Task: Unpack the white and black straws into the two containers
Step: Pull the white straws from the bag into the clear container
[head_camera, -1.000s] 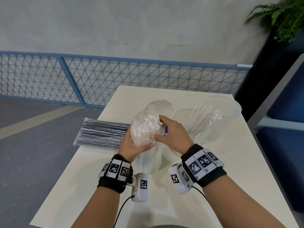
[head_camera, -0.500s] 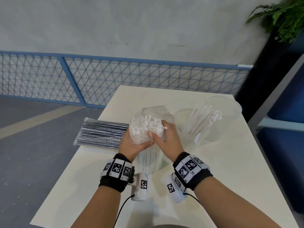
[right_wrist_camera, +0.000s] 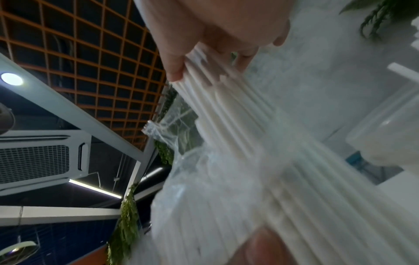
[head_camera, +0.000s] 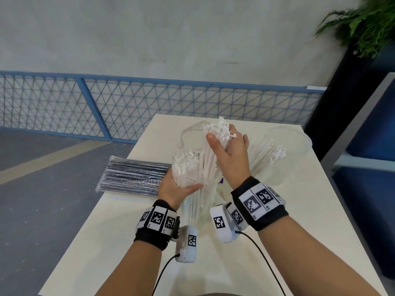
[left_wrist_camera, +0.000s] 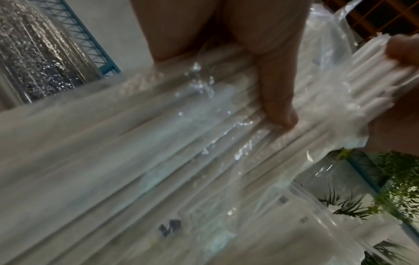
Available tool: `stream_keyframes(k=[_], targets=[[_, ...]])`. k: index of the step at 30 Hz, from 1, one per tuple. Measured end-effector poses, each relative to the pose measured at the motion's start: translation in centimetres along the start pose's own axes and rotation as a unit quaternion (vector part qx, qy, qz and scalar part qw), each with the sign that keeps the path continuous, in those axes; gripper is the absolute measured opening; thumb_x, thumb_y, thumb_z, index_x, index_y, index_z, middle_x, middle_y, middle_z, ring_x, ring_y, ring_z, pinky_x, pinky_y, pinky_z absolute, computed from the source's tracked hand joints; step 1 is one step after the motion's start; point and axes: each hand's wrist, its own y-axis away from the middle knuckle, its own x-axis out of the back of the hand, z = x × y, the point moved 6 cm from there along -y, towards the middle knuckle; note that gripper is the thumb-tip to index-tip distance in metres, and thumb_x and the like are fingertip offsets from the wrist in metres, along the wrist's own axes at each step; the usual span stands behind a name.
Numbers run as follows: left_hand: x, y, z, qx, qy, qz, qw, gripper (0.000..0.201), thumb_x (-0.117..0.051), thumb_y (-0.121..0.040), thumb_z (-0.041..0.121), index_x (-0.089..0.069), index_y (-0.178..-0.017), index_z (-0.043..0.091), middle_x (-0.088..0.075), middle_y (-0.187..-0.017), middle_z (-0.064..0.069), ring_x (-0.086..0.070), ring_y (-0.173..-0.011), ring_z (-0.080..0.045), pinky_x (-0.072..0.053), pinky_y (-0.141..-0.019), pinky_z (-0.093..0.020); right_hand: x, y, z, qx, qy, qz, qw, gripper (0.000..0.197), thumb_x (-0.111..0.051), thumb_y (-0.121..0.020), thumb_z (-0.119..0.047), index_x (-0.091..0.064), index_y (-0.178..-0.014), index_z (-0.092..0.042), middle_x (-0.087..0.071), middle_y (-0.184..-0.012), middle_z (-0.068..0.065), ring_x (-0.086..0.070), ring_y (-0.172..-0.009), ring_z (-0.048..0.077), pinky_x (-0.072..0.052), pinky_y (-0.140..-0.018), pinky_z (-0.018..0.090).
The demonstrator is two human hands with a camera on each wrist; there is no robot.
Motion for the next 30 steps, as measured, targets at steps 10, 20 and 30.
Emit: stream_keyframes(k=[10,20,30], targets=[[-0.4,0.4,2.3,-0.06,-0.028,-0.001,0.998,0.075,-0.087,-0.045,0.037,-0.052,-0.11,0.025,-0.064,-0.106,0.004,-0.061,-0.099,-0.014,-0.05,-0.083,-0.028,-0.7,2.6,3.8,-0.159,-0.041,-0.036,0.986,0.039,-0.078,-0.059,-0.057,-0.066,-0.083,-0.029,-0.069,-0.086,-0.007,-0.058,-0.097,0.005,-0.014,-0.115,0.054],[-0.5,0.5,1.7,-0.038,-0.071,0.0,0.997,0.071,-0.089,-0.052,0.028,-0.052,-0.112,0.02,-0.063,-0.112,-0.004,-0.059,-0.105,-0.021,-0.046,-0.086,-0.03,2.9,0.0,1.8,-0.169,-0.278,0.103,0.94,0.033,-0.073,-0.077,-0.019,-0.063,-0.102,0.0,-0.068,-0.083,0.004,-0.068,-0.075,0.011,-0.055,-0.071,0.027],[-1.1,0.3,2.3,-0.037,-0.095,0.001,0.995,0.055,-0.085,-0.06,0.024,-0.052,-0.104,0.026,-0.065,-0.104,-0.001,-0.06,-0.099,-0.021,-0.051,-0.085,-0.04,1.9,1.4,4.4,-0.233,-0.165,0.047,0.957,0.051,-0.087,-0.05,-0.039,-0.067,-0.091,-0.016,-0.072,-0.093,0.004,-0.065,-0.099,0.021,-0.053,-0.09,0.039]])
